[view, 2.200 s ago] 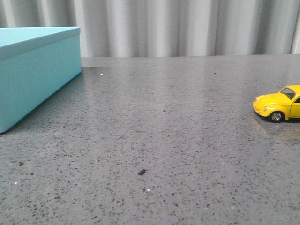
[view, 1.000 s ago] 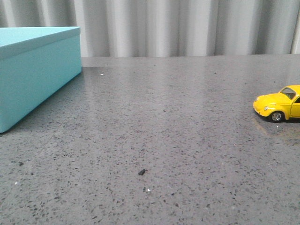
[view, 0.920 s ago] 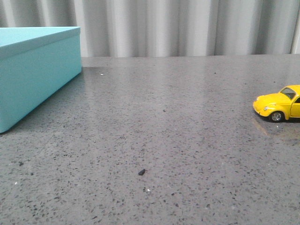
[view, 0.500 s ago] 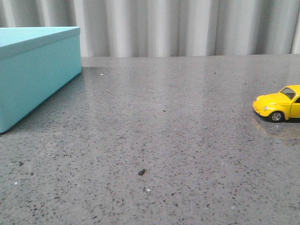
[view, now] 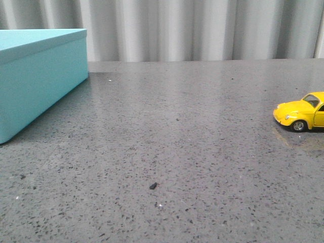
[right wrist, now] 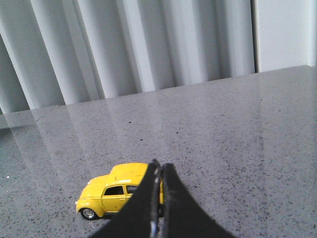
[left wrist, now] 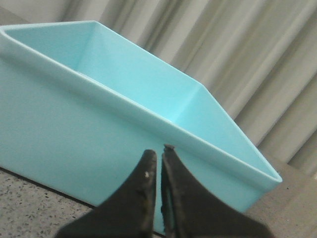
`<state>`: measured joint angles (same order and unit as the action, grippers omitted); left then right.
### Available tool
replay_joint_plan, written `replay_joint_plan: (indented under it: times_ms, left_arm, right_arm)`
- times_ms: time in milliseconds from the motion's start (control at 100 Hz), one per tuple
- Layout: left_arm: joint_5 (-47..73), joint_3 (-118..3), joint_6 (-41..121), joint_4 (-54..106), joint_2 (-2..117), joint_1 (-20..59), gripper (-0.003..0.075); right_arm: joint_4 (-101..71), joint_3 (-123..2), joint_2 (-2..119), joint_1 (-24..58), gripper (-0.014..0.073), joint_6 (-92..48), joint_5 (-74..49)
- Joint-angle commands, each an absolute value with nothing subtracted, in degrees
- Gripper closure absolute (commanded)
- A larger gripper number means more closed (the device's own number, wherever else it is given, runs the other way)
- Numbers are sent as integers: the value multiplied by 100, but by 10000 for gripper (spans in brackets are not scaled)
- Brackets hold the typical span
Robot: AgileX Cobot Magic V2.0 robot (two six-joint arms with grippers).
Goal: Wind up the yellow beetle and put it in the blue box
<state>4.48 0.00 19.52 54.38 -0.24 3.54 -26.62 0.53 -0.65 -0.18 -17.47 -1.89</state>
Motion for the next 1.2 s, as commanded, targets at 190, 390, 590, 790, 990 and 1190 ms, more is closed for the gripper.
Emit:
replay_joint_plan:
  times_ms: [190,390,590,790,990,1190]
  left_arm:
    - [174,139,1923,5519,-207,347,741]
    - [252,139,1923,5539,-207,347,741]
    - [274,139,1923,5619,-207,347,741]
    - [207,128,1923,5647,-207,347,741]
    - [199,-397,1923,5588,206,347,741]
    - [1219,-1765,1923,4304,1766,347,741]
  right_arm:
    - [-2710,199,-173,-27,673,-1759,204]
    - [-3323,199,-173,-27,673,-1759,135]
    - [-3742,199,-173,-27,673,-1759,104]
    - [-3756,103,-173,-27,673,-1759,221]
    - [-3805,-1009,24,-27,673,-1759,-991]
    - [-3111,-2630,1622,-27,669,-1759,-1819]
